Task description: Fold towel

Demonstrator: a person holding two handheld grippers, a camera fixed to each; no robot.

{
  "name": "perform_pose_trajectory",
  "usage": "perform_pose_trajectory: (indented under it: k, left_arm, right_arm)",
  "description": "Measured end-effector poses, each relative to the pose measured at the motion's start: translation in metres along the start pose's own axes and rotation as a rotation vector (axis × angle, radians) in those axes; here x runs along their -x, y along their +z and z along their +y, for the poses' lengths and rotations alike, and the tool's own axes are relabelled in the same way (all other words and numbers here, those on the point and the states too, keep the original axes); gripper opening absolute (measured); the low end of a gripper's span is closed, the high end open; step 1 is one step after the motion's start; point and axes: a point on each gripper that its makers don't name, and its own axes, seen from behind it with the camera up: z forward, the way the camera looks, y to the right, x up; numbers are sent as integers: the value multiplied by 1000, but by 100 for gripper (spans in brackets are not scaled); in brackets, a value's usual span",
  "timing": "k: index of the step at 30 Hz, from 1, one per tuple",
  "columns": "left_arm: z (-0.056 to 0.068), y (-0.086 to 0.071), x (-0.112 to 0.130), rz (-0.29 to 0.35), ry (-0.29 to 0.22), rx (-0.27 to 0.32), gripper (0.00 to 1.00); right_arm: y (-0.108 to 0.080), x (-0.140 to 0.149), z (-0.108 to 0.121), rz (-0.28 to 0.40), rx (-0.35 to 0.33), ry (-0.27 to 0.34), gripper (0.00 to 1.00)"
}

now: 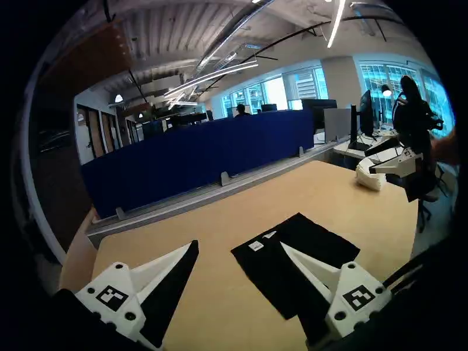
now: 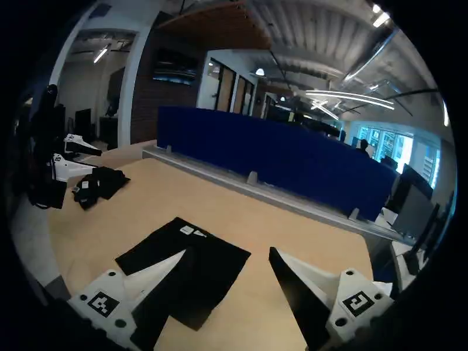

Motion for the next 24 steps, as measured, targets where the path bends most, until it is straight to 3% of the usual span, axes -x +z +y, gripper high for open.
perform_pose_trajectory:
  k: [11,24]
  left_arm:
    - [15,12,41,-72,-5,29,93]
    - [45,27,99,-183,-13,95,93]
  right_arm:
    - [13,27,-7,-41,-20,-19,100]
    - [35,79,-19,-98,-45,-5,100]
